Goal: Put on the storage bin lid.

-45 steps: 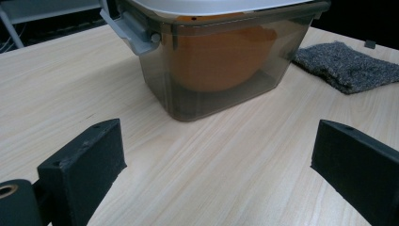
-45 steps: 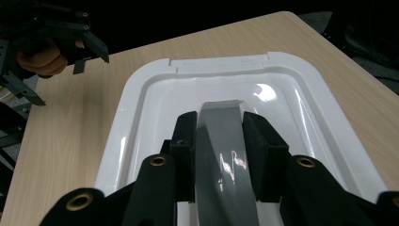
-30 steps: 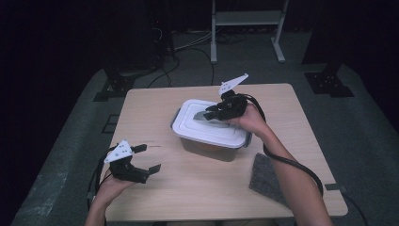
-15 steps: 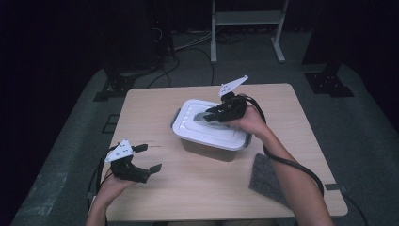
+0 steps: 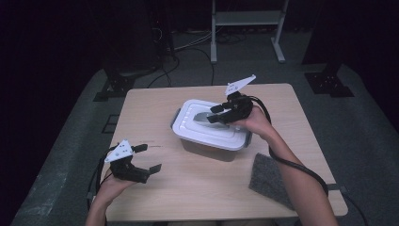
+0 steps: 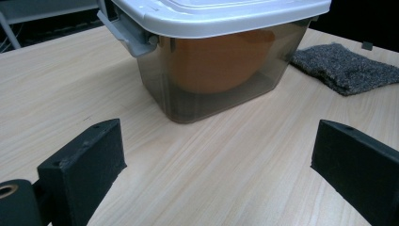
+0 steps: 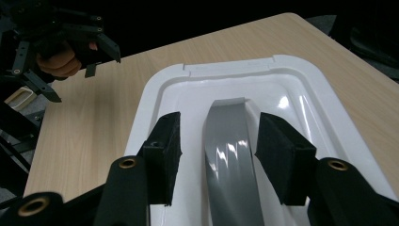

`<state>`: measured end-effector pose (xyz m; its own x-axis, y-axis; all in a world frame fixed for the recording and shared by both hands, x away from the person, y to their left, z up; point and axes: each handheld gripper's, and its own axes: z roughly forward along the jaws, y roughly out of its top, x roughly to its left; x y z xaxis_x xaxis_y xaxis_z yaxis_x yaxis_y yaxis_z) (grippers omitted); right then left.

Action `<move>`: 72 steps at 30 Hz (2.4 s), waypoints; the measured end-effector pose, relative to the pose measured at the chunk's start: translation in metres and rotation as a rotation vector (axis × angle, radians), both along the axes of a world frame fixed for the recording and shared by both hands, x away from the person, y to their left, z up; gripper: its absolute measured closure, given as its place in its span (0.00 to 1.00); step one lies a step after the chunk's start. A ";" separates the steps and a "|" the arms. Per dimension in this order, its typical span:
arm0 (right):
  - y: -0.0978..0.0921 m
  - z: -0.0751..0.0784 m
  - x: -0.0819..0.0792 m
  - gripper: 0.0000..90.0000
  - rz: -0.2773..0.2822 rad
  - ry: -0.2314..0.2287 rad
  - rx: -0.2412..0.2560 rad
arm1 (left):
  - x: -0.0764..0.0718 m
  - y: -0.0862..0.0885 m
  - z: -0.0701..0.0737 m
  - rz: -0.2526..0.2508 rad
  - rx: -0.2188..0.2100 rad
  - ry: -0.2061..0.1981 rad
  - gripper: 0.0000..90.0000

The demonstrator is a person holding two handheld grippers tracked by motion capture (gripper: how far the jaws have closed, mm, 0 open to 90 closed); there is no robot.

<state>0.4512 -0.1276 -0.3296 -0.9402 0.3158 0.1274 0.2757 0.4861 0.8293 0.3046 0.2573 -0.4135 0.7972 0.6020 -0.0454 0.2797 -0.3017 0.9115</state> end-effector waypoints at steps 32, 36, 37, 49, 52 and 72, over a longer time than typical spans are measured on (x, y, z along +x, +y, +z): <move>-0.071 0.012 -0.029 0.47 -0.069 0.001 0.040 | -0.002 -0.003 -0.001 -0.004 0.006 0.003 0.03; -0.079 0.010 -0.033 0.46 -0.080 0.002 0.045 | -0.002 -0.002 -0.001 -0.006 0.000 0.006 0.03; -0.081 0.010 -0.034 0.46 -0.083 0.004 0.048 | -0.002 -0.002 -0.001 -0.006 0.000 0.006 0.03; -0.105 0.008 -0.043 0.45 -0.113 0.011 0.057 | -0.002 -0.003 -0.002 -0.011 0.011 0.005 0.03; -0.113 0.007 -0.047 0.45 -0.129 0.014 0.064 | -0.002 -0.004 -0.002 -0.011 0.010 0.006 0.03; -0.145 -0.016 -0.061 0.42 -0.178 0.050 0.061 | -0.002 -0.004 -0.003 -0.009 0.011 0.013 0.03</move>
<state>0.3899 -0.2727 -0.3452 -0.8621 0.4672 0.1963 0.3943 0.3750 0.8390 0.3026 0.2532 -0.4169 0.8022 0.5951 -0.0492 0.2887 -0.3143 0.9044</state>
